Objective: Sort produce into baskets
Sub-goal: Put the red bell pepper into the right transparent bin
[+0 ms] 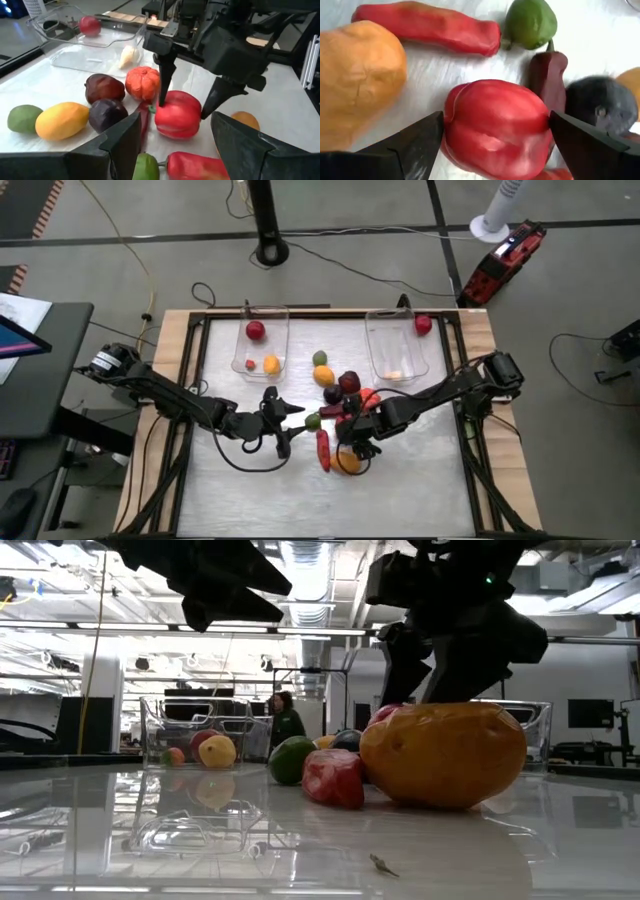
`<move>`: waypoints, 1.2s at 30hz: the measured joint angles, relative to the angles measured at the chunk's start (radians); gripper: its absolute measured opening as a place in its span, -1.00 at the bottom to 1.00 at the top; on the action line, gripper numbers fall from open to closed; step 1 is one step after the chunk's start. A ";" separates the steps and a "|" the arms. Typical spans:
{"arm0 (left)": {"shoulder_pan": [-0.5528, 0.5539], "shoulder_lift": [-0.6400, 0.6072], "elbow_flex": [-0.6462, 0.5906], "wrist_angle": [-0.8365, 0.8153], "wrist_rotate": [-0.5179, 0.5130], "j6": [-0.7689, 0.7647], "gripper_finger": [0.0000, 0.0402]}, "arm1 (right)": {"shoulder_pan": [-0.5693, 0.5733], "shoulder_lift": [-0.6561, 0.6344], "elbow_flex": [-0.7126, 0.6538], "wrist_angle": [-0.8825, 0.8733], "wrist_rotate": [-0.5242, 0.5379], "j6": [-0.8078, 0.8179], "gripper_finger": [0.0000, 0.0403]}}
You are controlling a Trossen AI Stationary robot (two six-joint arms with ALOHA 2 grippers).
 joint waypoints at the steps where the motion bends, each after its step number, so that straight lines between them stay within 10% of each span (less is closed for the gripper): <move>1: 0.000 0.000 0.000 0.001 0.000 0.000 0.12 | 0.003 -0.006 0.006 -0.003 0.000 0.001 0.94; 36: 0.000 0.000 0.000 -0.008 0.027 -0.004 0.12 | -0.045 -0.045 -0.086 0.039 -0.093 0.132 0.81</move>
